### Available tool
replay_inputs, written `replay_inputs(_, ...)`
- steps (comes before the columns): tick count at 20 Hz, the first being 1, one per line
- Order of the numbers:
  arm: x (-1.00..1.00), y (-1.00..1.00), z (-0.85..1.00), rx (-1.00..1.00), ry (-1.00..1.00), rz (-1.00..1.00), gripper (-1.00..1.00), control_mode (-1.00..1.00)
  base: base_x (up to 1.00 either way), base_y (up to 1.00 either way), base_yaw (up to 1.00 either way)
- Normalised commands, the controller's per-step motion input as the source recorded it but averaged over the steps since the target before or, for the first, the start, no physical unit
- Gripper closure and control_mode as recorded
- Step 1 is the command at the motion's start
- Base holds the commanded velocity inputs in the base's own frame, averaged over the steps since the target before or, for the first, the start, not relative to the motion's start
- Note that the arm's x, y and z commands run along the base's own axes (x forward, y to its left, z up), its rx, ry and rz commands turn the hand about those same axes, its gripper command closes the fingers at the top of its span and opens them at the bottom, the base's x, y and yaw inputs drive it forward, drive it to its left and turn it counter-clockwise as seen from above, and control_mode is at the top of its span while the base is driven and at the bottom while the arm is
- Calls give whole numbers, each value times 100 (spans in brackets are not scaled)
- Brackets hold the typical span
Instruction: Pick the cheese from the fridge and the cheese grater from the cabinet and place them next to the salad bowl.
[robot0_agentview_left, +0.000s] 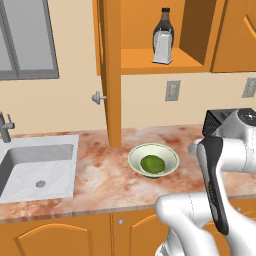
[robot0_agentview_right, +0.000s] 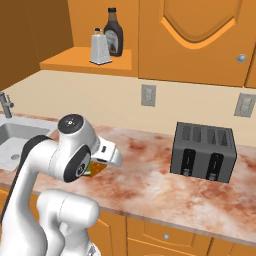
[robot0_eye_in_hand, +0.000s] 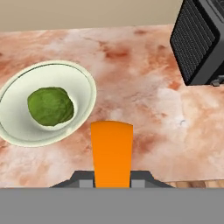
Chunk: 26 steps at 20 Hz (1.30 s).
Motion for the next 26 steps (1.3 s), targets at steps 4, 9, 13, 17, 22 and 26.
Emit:
replay_inputs(4,30,0,-29,0,-1,0,100,-100,0,0,0)
replay_inputs(9,29,0,-31,3,0,0,100,-100,0,0,0)
replay_inputs(13,30,-5,-28,1,0,0,100,-100,0,0,0)
replay_inputs(17,33,-1,-28,0,0,0,100,-100,0,0,0)
replay_inputs(22,35,-2,-29,2,0,0,100,-100,0,0,0)
replay_inputs(26,27,-16,-25,5,0,0,100,-100,0,0,0)
